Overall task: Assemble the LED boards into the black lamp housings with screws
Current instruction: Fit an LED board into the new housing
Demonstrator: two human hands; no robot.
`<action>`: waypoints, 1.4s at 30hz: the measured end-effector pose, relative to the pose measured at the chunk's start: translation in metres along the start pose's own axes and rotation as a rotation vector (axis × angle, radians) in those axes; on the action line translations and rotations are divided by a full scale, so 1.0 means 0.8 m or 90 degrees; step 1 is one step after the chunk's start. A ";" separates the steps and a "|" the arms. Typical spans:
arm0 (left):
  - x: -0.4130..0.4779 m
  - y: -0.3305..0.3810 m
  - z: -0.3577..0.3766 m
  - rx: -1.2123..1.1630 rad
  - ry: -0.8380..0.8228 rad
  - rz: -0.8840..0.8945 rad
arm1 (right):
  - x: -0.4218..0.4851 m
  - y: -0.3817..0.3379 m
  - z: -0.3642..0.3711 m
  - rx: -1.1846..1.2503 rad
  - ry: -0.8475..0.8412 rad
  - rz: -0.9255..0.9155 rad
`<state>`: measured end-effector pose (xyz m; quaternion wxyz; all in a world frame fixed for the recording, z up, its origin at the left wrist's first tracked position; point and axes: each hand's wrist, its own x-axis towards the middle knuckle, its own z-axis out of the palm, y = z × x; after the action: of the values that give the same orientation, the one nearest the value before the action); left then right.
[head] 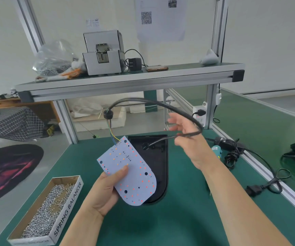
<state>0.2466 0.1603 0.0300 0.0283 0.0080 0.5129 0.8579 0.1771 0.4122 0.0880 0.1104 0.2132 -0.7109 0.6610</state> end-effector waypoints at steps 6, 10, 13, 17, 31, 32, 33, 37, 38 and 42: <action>-0.003 -0.005 0.010 -0.087 -0.001 -0.027 | -0.014 0.032 0.027 0.076 -0.194 0.200; -0.007 -0.007 0.020 -0.141 -0.008 -0.075 | -0.016 0.037 0.051 0.037 -0.219 0.228; -0.010 0.005 0.015 -0.173 0.015 -0.068 | -0.004 0.049 0.050 -0.492 -0.168 0.154; -0.008 0.035 0.002 -0.199 0.064 -0.004 | -0.006 0.073 0.020 -0.941 -0.234 0.275; -0.001 0.007 0.018 0.020 0.050 0.002 | 0.042 -0.144 0.075 -0.445 -0.138 -0.095; -0.001 0.006 0.019 0.029 0.045 0.002 | 0.048 -0.148 0.077 -0.476 -0.191 -0.082; -0.002 0.005 0.019 0.037 0.039 0.000 | 0.052 -0.150 0.078 -0.487 -0.241 -0.070; -0.004 0.002 0.013 0.031 0.045 0.005 | 0.050 -0.141 0.073 -0.524 -0.320 -0.091; -0.004 0.002 0.011 0.021 0.052 0.007 | 0.047 -0.137 0.074 -0.508 -0.319 -0.094; -0.004 0.002 0.008 0.046 0.064 0.019 | 0.036 -0.130 0.084 -0.394 -0.360 -0.085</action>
<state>0.2501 0.1653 0.0346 -0.0105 -0.0267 0.5441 0.8385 0.2065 0.3380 0.1866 0.0125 0.3887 -0.8627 0.3232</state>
